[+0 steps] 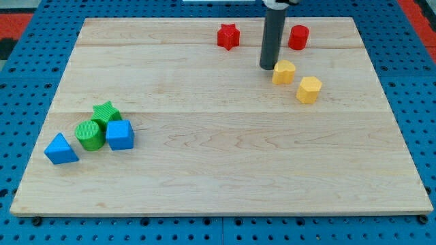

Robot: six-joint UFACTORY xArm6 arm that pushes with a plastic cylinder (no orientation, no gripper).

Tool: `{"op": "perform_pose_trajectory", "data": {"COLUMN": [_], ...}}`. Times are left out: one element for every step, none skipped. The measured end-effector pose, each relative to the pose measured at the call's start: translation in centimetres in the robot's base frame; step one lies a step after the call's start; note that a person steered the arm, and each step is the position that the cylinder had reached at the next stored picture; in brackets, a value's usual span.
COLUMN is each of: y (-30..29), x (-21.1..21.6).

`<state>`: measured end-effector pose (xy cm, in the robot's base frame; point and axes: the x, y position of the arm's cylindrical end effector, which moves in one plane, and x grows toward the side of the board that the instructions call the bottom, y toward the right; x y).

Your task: Place the red star to the left of the yellow heart

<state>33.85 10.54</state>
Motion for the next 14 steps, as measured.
{"op": "perform_pose_trajectory", "data": {"y": [3.4, -2.9, -10.2, -16.1, -14.9, -10.8, -6.9, -5.7, -4.5, -3.3, -4.7, -5.2, -4.4, -5.3], "x": [1.8, -2.3, -3.6, -6.3, -10.7, -11.9, -8.0, -2.8, 0.4, 3.9, 3.6, 0.4, -1.9, -7.7]}}
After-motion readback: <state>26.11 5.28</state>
